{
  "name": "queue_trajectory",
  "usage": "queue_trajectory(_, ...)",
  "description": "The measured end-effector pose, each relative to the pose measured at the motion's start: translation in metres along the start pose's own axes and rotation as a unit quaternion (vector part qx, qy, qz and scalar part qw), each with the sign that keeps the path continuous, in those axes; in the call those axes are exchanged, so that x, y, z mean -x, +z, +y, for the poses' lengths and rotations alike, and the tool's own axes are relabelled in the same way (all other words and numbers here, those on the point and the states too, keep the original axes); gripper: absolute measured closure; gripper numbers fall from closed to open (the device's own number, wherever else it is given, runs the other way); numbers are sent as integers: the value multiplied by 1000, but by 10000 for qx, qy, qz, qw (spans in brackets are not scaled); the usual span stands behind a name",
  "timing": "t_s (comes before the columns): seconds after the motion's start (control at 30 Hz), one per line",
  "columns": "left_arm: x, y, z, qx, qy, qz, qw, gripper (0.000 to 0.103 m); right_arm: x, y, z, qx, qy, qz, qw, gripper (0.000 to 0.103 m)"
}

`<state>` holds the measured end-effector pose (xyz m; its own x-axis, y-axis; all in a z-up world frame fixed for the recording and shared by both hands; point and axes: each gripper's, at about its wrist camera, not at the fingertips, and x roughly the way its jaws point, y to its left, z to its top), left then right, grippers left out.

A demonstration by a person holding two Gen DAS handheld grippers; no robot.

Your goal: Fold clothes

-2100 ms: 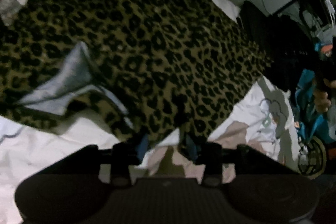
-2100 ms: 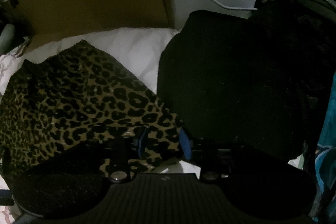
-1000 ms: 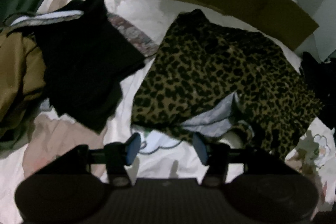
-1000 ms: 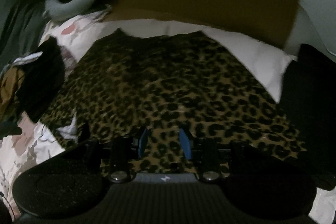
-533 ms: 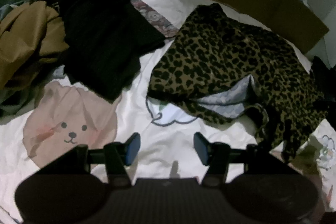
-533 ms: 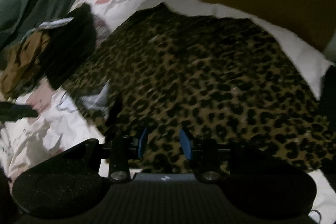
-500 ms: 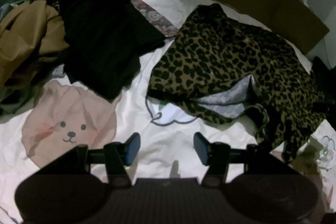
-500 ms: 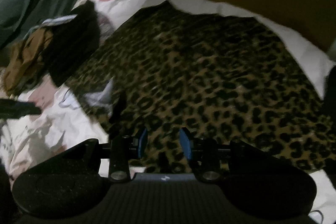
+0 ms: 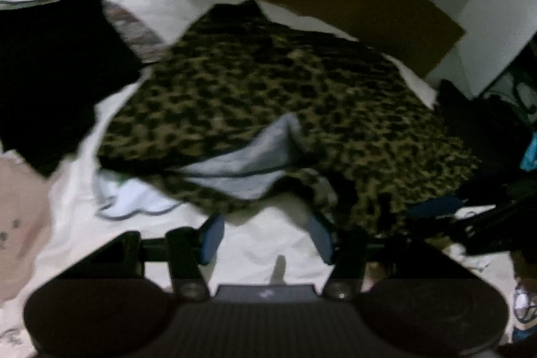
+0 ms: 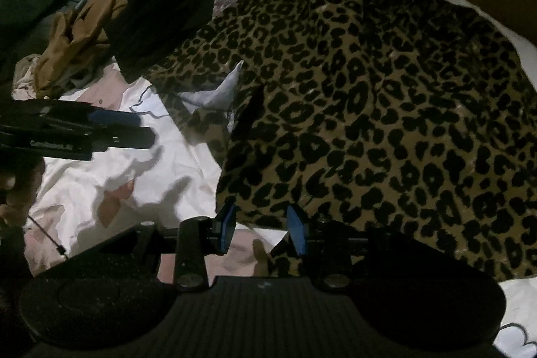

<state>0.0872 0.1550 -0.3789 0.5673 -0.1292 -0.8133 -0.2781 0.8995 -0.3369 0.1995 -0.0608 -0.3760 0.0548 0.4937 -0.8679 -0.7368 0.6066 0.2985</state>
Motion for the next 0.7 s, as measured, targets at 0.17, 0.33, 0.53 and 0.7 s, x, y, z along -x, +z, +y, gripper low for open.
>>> queue_trajectory(0.17,-24,-2,-23,-270,-400,213,9986,56,-9,-10,1,-49,206,129,9997,62)
queue_trajectory(0.33,-47,-11,-41,-709,-551,464,9949,58,-15,-20,-8,-289,219,267,9990,62)
queue_trajectory(0.53,-62,-16,-46,-1012,-625,614,9910,75,-21,-25,-29,-1097,496,318,9922,62)
queue_trajectory(0.7,-68,-20,-51,-1142,-789,724,9877,83,-28,-25,-40,-1827,896,305,9786,62)
